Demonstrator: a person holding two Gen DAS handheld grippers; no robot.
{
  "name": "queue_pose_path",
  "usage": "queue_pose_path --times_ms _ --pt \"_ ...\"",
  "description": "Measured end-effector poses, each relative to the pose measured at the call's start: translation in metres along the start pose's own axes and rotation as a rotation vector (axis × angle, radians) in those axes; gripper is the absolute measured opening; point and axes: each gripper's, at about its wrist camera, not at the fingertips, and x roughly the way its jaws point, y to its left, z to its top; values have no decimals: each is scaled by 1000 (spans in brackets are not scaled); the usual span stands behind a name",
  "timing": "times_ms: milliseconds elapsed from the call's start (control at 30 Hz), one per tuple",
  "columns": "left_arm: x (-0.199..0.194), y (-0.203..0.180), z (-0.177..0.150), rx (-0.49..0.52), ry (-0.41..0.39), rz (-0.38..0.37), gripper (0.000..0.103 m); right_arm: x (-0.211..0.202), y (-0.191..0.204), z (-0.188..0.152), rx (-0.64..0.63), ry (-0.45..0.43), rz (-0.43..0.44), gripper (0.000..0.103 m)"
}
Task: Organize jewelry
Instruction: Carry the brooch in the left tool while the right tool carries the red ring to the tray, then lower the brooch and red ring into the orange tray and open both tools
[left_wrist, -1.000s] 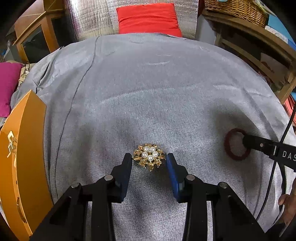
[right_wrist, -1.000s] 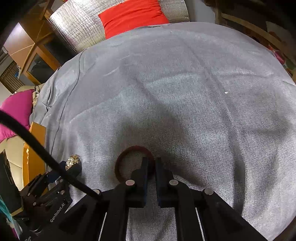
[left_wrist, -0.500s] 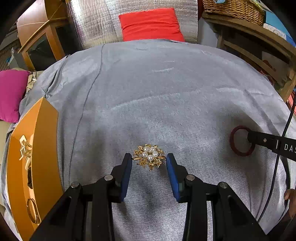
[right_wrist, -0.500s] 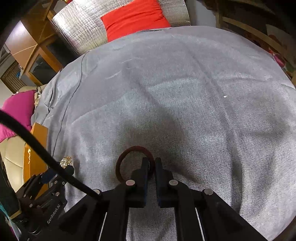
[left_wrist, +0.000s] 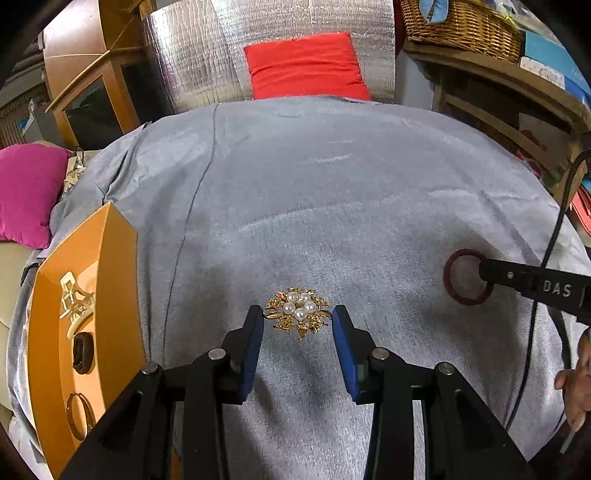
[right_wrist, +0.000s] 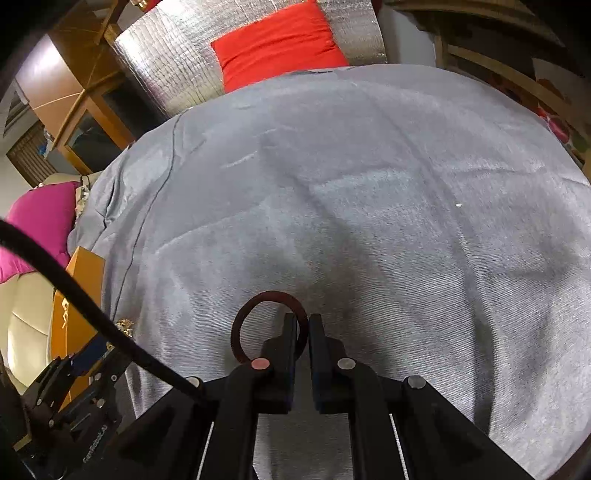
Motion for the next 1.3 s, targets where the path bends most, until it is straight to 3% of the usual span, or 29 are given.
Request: queue_pose_path --times_ms 333,467,567,800,933,1133,1300 --pt "-45 18 -5 -53 -116 -16 40 -12 13 -11 -27 -97 -18 7" --pt "-74 44 -10 -90 -221 20 40 -31 30 -14 -75 -168 16 7" --pt "-86 77 -17 -148 -251 48 40 -47 55 -14 -124 -208 68 7" --pt "-87 160 -49 -264 -197 103 40 -58 159 -9 -308 -209 170 7" --pt "-81 188 -71 -324 -116 50 40 -55 221 -10 -395 -173 241 7" --pt "-71 206 -98 -381 -13 -1 40 -38 309 -34 -586 -90 264 7" --pt "-47 205 -95 -390 47 -28 40 -17 331 -45 -588 -50 269 7"
